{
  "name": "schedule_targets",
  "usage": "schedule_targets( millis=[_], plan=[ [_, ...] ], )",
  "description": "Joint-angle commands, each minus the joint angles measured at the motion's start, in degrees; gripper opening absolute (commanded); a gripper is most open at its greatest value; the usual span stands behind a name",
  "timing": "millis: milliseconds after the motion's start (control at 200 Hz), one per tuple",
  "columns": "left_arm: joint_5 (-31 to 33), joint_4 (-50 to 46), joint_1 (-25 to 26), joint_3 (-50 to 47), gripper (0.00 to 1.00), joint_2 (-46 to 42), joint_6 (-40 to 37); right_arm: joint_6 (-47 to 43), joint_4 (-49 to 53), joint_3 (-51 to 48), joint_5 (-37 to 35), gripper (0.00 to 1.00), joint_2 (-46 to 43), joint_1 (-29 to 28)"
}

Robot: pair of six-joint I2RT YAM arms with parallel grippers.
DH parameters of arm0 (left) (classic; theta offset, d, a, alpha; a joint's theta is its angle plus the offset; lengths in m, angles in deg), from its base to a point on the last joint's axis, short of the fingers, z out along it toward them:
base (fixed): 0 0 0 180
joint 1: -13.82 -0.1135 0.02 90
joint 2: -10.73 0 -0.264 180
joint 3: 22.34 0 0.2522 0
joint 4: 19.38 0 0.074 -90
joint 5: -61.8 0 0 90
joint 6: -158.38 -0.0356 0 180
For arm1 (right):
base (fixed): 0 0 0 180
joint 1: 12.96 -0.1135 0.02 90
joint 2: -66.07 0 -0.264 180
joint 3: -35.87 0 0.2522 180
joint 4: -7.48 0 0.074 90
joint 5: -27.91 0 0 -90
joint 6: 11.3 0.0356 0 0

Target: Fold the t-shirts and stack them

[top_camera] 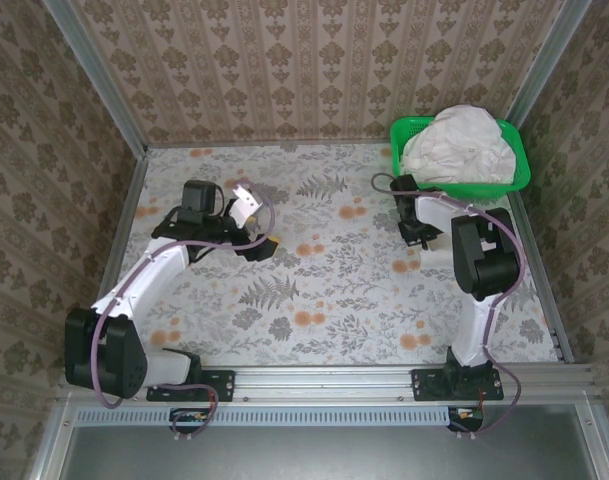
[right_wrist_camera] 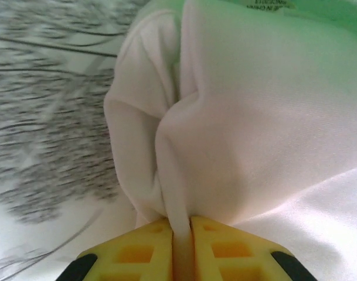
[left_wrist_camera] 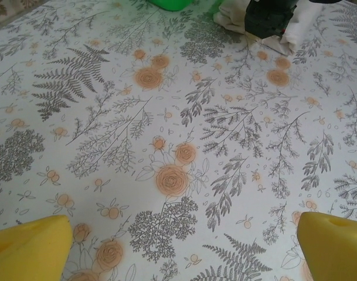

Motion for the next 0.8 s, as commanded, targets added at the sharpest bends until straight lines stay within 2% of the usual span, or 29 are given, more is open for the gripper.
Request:
schedule_targets(
  millis=[0,180,235,310,420,475,535,650,710,795],
  plan=[
    [-0.8,1.3,0.2,1.3,1.00,-0.1,-0.1,-2.0,-1.5,-2.4,-2.4,0.16,-0.8,3.1],
    [0.5,3.5,-0.3,-0.4,1.00,-0.9,0.9,-4.4,-3.2,-3.5,-3.4,0.19,-1.9,5.0],
    [0.6,4.8,-0.8,-1.4,1.00,-1.6,1.4,-4.0,-3.4,-3.6,-2.0,0.24,-3.2,4.9],
    [2.1,8.4,-2.1,-3.6,1.00,-2.9,3.4,-2.8,-3.9,-3.8,2.4,0.43,-6.5,3.8],
    [6.8,13.7,-5.0,-7.0,1.00,-5.1,6.4,-1.1,-8.7,-6.3,7.1,0.79,-14.0,0.9],
    [9.5,16.2,-7.3,-8.6,1.00,-5.9,8.4,0.1,-10.6,-7.8,10.9,0.91,-17.8,0.5],
    [13.0,19.5,-9.8,-10.3,1.00,-6.5,11.2,1.9,-13.9,-10.3,13.9,0.99,-22.1,0.6],
    [20.3,29.3,-14.8,-15.3,1.00,-7.2,18.3,2.6,-23.6,-17.1,18.3,1.00,-29.5,0.8],
    [21.9,34.6,-17.1,-18.5,1.00,-7.1,21.3,3.5,-30.0,-21.8,18.4,1.00,-32.5,0.9],
    [25.8,38.9,-19.0,-21.4,1.00,-5.6,23.7,3.7,-43.7,-30.7,17.7,1.00,-36.5,1.0]
  ],
)
